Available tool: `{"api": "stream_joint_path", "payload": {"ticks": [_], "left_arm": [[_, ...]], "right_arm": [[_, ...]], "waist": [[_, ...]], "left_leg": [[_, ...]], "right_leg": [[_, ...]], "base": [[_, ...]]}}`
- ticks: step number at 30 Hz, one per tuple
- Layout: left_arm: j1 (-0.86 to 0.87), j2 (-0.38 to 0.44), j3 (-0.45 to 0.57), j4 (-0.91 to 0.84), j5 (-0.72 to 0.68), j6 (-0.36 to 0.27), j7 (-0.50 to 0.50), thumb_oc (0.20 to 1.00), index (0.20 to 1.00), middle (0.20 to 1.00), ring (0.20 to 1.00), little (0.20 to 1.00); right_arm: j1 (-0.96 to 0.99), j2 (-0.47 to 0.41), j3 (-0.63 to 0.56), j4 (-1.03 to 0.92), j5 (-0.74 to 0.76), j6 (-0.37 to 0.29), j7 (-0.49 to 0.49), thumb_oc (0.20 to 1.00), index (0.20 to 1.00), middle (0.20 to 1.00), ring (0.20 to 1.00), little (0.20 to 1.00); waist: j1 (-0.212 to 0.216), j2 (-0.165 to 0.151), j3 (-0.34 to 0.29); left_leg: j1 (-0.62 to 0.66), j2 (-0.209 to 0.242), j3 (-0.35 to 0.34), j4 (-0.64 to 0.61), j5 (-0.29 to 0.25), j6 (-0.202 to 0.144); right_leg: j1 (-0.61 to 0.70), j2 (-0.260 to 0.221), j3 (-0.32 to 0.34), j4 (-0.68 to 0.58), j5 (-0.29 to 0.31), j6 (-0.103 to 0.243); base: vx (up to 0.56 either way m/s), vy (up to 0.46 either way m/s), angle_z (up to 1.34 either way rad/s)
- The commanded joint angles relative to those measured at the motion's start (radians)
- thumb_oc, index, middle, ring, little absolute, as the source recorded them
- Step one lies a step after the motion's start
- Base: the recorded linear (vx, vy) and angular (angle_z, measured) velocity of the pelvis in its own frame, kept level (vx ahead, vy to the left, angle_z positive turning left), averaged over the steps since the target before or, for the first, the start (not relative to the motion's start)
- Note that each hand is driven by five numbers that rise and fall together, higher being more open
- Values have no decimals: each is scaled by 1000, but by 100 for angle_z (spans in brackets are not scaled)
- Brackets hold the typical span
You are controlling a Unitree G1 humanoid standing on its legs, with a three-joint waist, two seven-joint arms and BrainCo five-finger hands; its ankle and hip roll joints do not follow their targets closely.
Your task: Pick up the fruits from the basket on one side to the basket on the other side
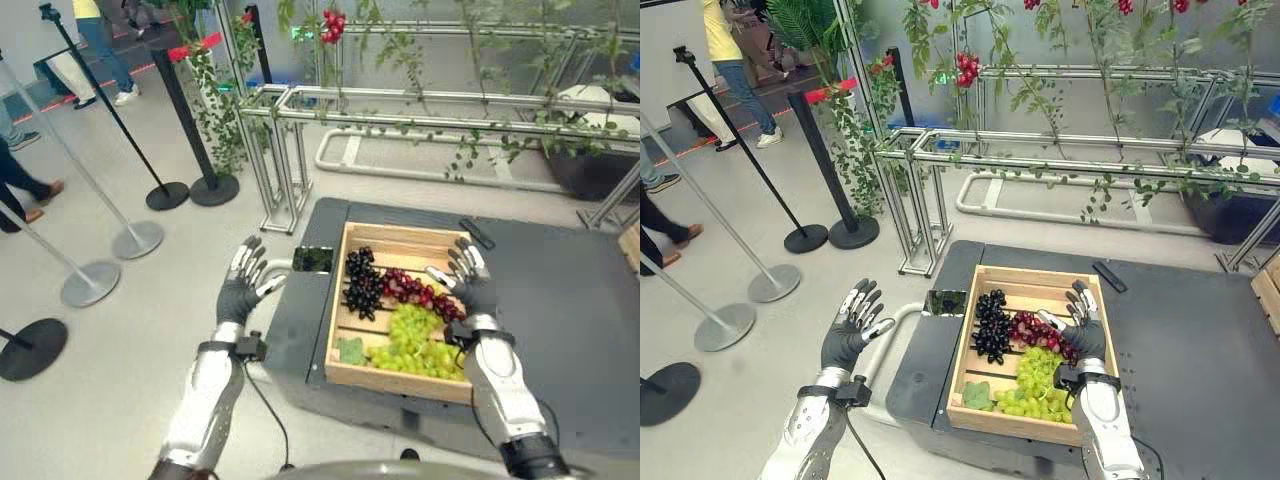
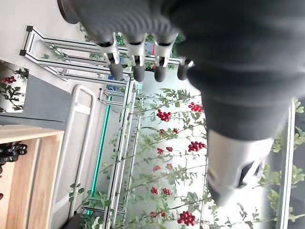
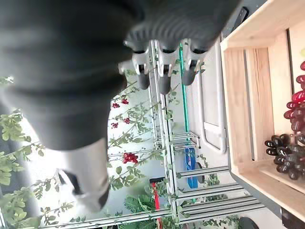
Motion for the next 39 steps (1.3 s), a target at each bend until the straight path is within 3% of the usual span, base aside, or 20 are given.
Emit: {"api": "stream_joint_path", "payload": {"ticks": [1, 19, 28, 29, 39], "left_arm": [[-63, 39, -5, -70, 16, -74, -12, 1000, 1000, 1000, 1000, 1000], [-53, 64, 22, -133, -10, -85, -53, 1000, 1000, 1000, 1000, 1000], [-53, 86, 16, -176, -48, -86, -96, 1000, 1000, 1000, 1000, 1000], [-57, 119, 1, -218, -60, -92, -113, 1000, 1000, 1000, 1000, 1000], [-198, 201, -81, -323, -125, -97, -132, 1000, 1000, 1000, 1000, 1000]], "right_arm": [[-36, -10, -25, -82, 15, -81, 6, 1000, 1000, 1000, 1000, 1000], [-35, -17, -46, -71, -18, -72, 2, 1000, 1000, 1000, 1000, 1000], [-125, -114, -42, 90, -158, -22, -38, 1000, 1000, 1000, 1000, 1000], [-200, -181, -20, 196, -195, 4, -61, 1000, 1000, 1000, 1000, 1000], [-445, -315, 139, 503, -296, 73, -94, 1000, 1000, 1000, 1000, 1000]], "waist": [[13, -54, -11], [26, -66, -4], [43, -73, 8], [55, -78, 35], [91, -89, 178]], "left_leg": [[1, -33, -21, 35, -77, 53], [-6, -46, -34, 33, -75, 57], [-22, -55, -42, 36, -78, 64], [-47, -57, -45, 42, -72, 64], [-182, -47, -66, 96, -41, 54]], "right_leg": [[-6, -10, 5, 108, -79, 46], [-7, -22, -7, 112, -69, 51], [-25, -30, -2, 121, -61, 58], [-48, -29, -1, 121, -54, 60], [-176, -29, -10, 166, -46, 40]], "base": [[176, -269, -90], [1, 13, 1], [-9, 21, 1], [-79, 2, 1], [-127, -26, 5]]}}
